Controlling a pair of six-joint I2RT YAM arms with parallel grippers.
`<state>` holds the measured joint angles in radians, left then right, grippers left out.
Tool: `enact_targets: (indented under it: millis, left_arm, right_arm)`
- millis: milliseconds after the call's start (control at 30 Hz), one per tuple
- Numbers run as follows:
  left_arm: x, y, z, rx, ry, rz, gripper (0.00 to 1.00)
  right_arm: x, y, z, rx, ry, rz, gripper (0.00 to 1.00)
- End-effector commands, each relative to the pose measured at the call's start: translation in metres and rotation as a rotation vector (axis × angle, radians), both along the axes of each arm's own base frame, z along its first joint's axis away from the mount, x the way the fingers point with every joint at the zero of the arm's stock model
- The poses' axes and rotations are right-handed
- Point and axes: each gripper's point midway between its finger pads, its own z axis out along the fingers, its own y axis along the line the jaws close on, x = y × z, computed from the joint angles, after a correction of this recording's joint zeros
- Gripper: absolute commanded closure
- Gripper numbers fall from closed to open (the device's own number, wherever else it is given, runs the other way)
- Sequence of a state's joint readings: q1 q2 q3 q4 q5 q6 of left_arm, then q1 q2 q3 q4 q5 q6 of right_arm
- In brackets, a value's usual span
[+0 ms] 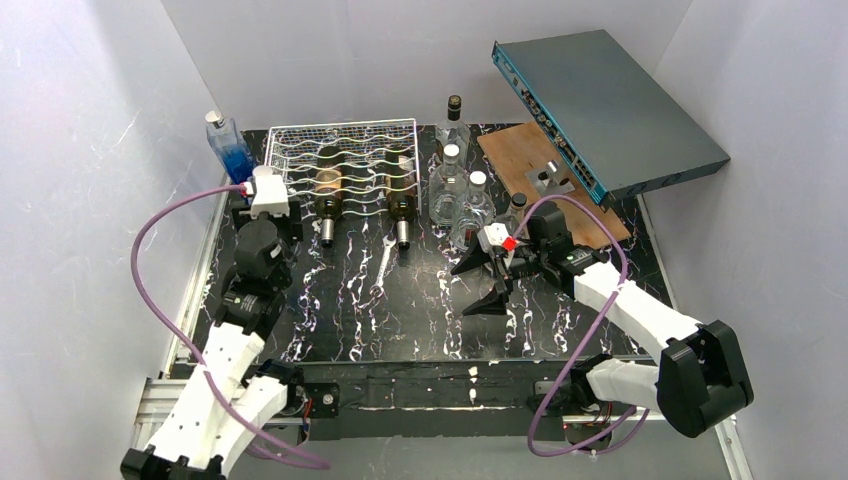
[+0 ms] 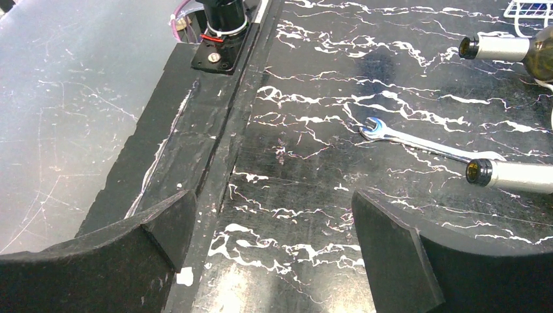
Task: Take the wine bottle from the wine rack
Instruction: Place the wine bottle at the center of the board.
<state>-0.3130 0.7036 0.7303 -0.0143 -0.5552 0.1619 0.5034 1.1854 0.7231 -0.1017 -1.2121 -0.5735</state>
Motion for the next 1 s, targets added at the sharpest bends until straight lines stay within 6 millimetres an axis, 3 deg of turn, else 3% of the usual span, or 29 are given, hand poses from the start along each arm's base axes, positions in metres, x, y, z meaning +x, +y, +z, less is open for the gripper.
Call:
enact_targets:
  millis: [0, 533, 967]
  left_arm:
    - [0.016, 0.026, 0.055, -0.122, -0.271, 0.096, 1.0]
    - [0.065, 0.095, 0.03, -0.146, -0.28, 0.222, 1.0]
    - [0.095, 0.105, 0.032, -0.128, -0.283, 0.18, 1.0]
  right_arm:
    - [-0.003, -0.001, 0.01, 0.037, -0.039, 0.019, 0.01]
    - [-0.007, -0.002, 0.011, 0.05, -0.035, 0.039, 0.02]
    - [-0.008, -0.002, 0.011, 0.046, -0.041, 0.051, 0.02]
